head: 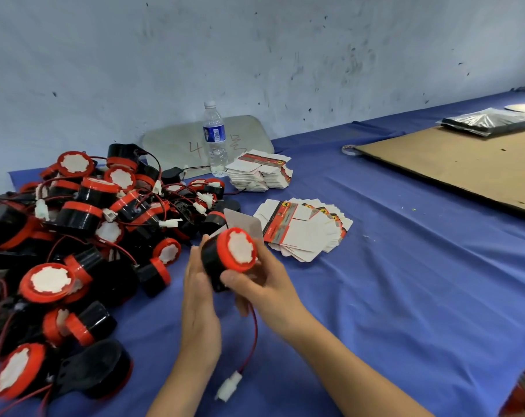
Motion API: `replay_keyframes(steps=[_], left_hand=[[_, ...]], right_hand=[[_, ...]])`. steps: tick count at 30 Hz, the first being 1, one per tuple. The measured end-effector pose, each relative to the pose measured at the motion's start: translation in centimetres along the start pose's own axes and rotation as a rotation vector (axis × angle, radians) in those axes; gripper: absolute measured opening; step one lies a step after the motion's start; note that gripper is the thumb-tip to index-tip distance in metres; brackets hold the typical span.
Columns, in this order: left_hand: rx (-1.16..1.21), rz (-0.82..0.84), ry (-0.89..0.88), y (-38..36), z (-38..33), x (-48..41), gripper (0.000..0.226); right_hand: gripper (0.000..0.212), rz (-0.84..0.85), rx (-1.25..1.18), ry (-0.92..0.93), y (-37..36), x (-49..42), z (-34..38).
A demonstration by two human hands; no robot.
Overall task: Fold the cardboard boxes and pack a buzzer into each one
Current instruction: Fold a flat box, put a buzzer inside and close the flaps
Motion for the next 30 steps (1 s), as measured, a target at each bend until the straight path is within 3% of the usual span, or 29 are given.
replay_keyframes(steps=[2, 3, 6, 8, 11, 15, 18, 23, 26, 30], left_hand=[[-0.103, 0.025, 0.006, 0.1, 0.4, -0.2, 0.041], [-0.211, 0.060, -0.001, -0.1, 0.5, -0.3, 0.034], [-0.625, 0.193, -0.147, -1.0, 0.9, -0.1, 0.033], [-0.718, 0.207, -0.237, -1.5, 0.5, 0.2, 0.030], [-0.789, 0.224, -0.340, -2.3, -0.2, 0.9, 0.020], [-0.866, 0.259, -0.355, -2.6, -0.3, 1.2, 0.026], [-0.823, 0.251, -0.372, -2.6, -1.2, 1.3, 0.029], [-0.668, 0.037, -0.461, -1.1, -2.7, 1.3, 0.064], [-0.534, -0.040, -0.333, 0.3, -2.2, 0.4, 0.083], [-0.300, 0.099, -0.102, 0.2, 0.0, -0.1, 0.090]], right_hand=[[0.040, -0.096, -0.121, 0.005, 0.8, -0.2, 0.7], [0.036, -0.159, -0.189, -0.006, 1.4, -0.3, 1.0], [0.042, -0.284, -0.291, -0.003, 3.0, -0.4, 1.7], [0.052, -0.318, -0.271, 0.004, 3.7, -0.4, 2.2], [0.044, -0.293, -0.095, 0.019, 3.5, -0.6, 2.2], [0.053, -0.256, 0.414, 0.086, 3.6, -0.5, 1.8], [0.056, -0.229, 0.684, 0.087, 3.7, -0.5, 1.9], [0.059, -0.299, 0.530, 0.127, 5.1, -0.9, 2.3], [0.054, -0.245, 0.458, 0.140, 5.4, -0.9, 2.7], [0.034, -0.167, 0.439, 0.135, 5.0, -0.8, 2.8]])
Point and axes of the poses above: each hand's wrist, its own x-axis away from the middle knuckle, its own y-axis out of the back of the hand, z = x × y, the point moved 6 cm from there along -x, towards the middle knuckle, and after that the axes turned 12 degrees about -x, right-handed, at the moved point
